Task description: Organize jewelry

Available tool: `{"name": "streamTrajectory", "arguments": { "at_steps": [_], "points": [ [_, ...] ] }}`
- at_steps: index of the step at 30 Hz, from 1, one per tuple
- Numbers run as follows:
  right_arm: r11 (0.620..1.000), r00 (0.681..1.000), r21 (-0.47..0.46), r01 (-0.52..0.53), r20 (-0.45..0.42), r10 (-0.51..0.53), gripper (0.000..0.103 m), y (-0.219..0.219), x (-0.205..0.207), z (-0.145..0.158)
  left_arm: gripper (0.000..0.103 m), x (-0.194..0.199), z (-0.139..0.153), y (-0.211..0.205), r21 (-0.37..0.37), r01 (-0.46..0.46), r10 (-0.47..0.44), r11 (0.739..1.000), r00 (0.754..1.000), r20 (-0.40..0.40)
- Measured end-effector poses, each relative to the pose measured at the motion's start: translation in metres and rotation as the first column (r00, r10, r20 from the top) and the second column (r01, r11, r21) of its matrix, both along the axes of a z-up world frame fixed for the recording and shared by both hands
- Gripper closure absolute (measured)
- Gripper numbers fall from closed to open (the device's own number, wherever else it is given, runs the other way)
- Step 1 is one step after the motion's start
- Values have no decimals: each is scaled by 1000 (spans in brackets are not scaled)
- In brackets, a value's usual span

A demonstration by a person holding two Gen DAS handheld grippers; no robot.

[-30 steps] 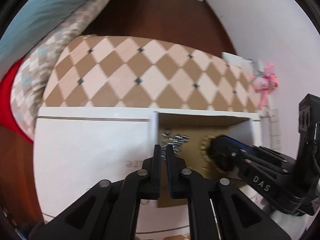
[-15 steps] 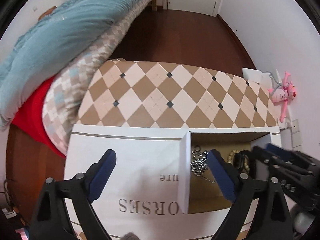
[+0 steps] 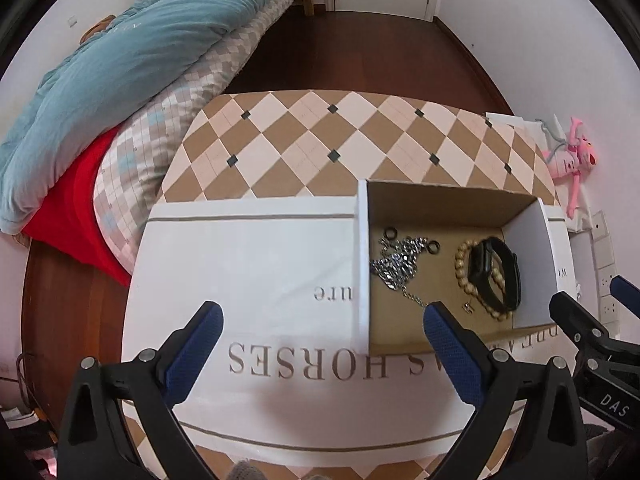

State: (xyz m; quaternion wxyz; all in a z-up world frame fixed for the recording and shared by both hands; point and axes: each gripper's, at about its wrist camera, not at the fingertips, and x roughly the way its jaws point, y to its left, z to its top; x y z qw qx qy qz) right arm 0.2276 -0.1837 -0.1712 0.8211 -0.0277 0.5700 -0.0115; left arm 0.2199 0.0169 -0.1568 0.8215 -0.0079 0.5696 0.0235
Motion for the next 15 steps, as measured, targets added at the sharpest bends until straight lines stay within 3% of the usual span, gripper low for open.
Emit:
{"name": "streamTrajectory", "arguments": {
  "at_steps": [8, 15],
  "points": [
    [1000, 999, 7, 25, 36, -26, 0, -8, -22, 21, 1, -17, 26, -7, -13, -5, 6, 1000, 999, 46],
    [999, 989, 18, 40, 141, -42, 0, -14, -58, 74, 1, -52, 76, -10, -28, 3, 1, 1000, 991, 135]
  ]
}}
